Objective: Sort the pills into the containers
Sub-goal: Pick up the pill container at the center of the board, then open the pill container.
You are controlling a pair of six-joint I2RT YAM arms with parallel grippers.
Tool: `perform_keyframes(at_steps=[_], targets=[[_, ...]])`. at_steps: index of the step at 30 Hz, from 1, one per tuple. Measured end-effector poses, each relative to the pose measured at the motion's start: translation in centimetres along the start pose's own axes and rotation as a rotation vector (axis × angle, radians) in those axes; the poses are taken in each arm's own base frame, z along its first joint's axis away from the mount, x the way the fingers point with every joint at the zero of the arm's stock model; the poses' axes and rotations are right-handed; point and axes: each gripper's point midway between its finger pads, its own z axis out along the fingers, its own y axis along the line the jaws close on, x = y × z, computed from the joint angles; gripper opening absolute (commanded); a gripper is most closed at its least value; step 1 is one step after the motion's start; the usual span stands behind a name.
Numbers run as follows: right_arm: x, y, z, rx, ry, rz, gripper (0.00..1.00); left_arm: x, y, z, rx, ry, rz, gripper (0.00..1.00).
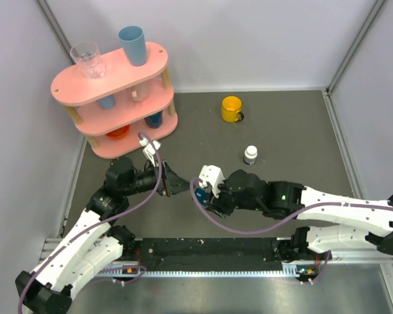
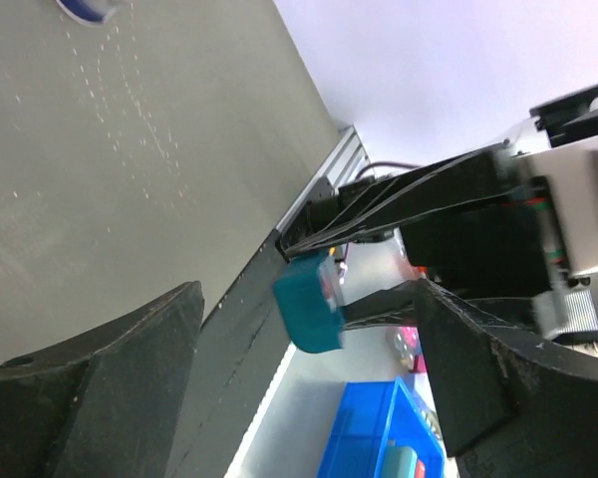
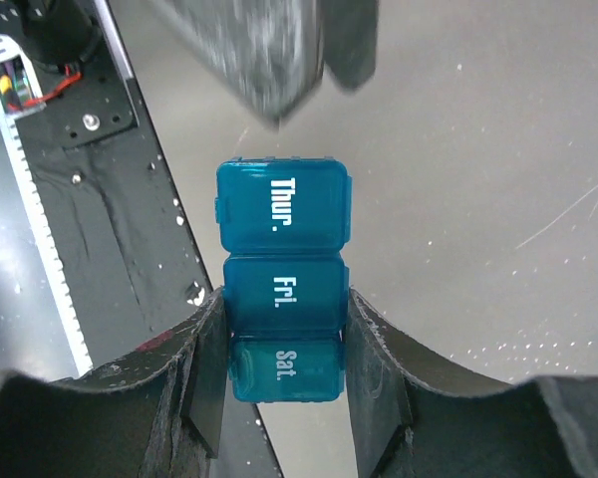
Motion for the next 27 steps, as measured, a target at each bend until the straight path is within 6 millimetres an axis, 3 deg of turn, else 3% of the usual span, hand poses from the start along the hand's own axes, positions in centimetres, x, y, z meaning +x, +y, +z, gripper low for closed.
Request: perform_keyframes(at_steps=[6, 17, 27], targets=[[-2.3, 0.5, -0.7, 0.030, -0.054, -0.024, 0.00, 2.5, 0.1, 0.4, -0.017, 0.088, -0.014, 0.80], [-1.9, 0.3, -0.1, 0.078, -0.028, -0.045, 0.00, 4.7, 0.6, 1.3, -0.043, 0.167, -0.019, 0.50], [-1.7, 1.1, 0.2, 0.067, -0.006, -0.068, 0.00, 5.0, 0.5, 1.5, -0.050, 0.175, -0.015, 0.53]])
